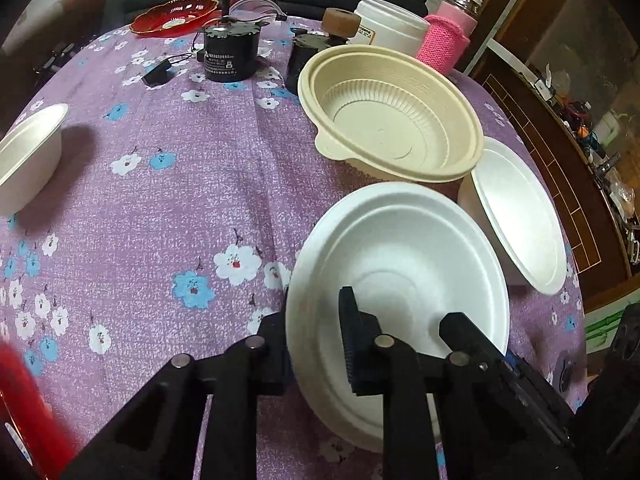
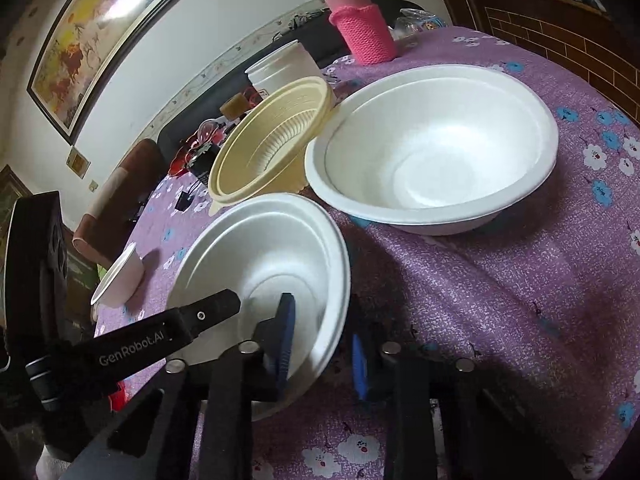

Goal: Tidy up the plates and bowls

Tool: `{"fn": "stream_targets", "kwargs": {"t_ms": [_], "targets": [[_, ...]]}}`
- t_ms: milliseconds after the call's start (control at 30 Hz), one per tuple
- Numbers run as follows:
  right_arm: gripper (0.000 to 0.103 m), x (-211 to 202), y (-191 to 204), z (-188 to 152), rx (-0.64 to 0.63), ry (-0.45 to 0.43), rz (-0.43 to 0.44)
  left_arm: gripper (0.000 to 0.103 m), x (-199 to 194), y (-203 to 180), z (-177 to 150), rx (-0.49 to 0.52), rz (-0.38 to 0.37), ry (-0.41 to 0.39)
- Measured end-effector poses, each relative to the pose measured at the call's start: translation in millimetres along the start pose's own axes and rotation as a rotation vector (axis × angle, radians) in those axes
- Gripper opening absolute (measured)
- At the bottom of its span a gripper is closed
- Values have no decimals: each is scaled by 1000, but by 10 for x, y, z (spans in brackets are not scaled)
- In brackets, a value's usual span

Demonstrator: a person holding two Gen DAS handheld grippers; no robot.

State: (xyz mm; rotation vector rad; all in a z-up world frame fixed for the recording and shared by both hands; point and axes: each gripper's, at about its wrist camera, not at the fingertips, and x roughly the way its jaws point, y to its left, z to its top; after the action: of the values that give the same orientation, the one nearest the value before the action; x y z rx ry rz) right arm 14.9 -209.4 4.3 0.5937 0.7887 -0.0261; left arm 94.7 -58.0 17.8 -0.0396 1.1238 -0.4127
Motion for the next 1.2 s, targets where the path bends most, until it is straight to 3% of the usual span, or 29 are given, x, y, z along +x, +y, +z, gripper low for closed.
{"fn": "stream_targets", "kwargs": {"t_ms": [200,500,900,1200], "targets": [[19,-28,68,-30,-30,-3,18,17,-170,16,-87,22,28,-33],[20,-140,300,-139,-112,-16,122,17,-589,209,-286,16,64,-80],[20,-466,1083,-545,-302,-33,209,17,-1388,779,-763,-77,61,-164],[21,-620,1762,-815,-377,16,272,18,-2006,1297,-1060,-140,78,-263]]}}
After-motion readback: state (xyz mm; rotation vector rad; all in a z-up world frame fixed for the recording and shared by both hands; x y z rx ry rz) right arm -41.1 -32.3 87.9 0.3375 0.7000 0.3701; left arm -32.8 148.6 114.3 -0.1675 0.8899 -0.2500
